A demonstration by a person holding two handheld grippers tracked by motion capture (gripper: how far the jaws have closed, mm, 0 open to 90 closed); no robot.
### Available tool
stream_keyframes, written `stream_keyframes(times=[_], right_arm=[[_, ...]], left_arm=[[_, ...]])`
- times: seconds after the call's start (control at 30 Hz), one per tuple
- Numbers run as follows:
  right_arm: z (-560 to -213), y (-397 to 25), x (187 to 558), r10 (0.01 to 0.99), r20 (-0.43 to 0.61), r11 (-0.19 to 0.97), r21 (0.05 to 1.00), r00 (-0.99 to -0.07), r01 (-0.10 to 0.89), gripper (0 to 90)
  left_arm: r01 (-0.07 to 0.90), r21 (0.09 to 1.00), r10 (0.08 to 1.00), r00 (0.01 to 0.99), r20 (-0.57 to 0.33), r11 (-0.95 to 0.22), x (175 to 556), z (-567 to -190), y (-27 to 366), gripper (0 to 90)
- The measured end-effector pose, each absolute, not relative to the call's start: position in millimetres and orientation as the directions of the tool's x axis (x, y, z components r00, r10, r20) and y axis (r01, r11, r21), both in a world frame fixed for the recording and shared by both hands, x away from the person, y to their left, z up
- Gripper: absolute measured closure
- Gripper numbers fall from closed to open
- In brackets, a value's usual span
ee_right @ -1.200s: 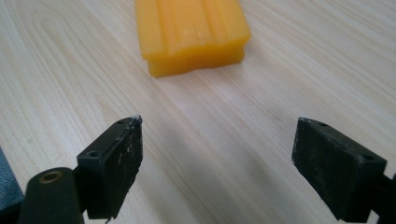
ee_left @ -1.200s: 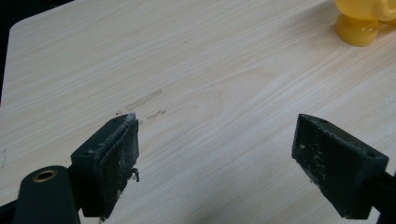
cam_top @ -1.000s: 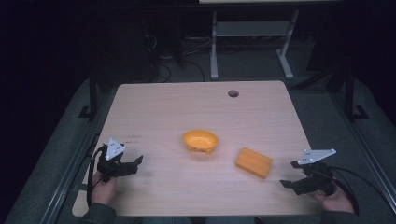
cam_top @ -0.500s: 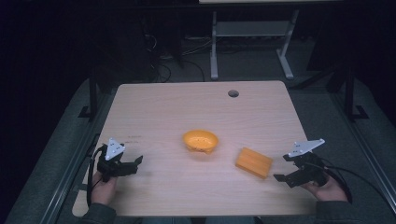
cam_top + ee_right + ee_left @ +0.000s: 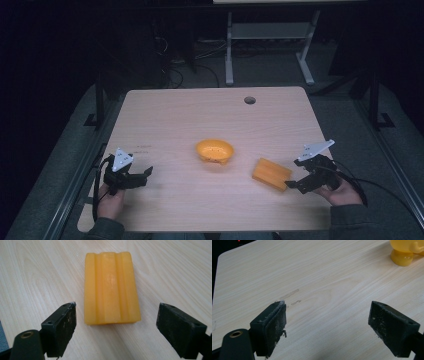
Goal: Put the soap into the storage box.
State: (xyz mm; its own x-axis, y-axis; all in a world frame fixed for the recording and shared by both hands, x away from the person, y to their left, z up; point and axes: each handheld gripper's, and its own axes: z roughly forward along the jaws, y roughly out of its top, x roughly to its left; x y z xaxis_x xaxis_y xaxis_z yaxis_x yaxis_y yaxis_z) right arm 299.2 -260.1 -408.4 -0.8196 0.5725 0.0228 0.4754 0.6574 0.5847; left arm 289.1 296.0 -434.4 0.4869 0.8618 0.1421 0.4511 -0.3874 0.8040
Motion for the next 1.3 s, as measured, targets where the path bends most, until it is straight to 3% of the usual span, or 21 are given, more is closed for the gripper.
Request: stream_keyframes(times=[1.3], right_arm=[[-417.2,-220.0,327.7,0.494,0.032,0.728,0.531,-0.869,0.433,15.1]], left_arm=[[0.448,0.806,0.861,0.488,0.143,-0.388,288.9,-433.1,297.0,14.1]])
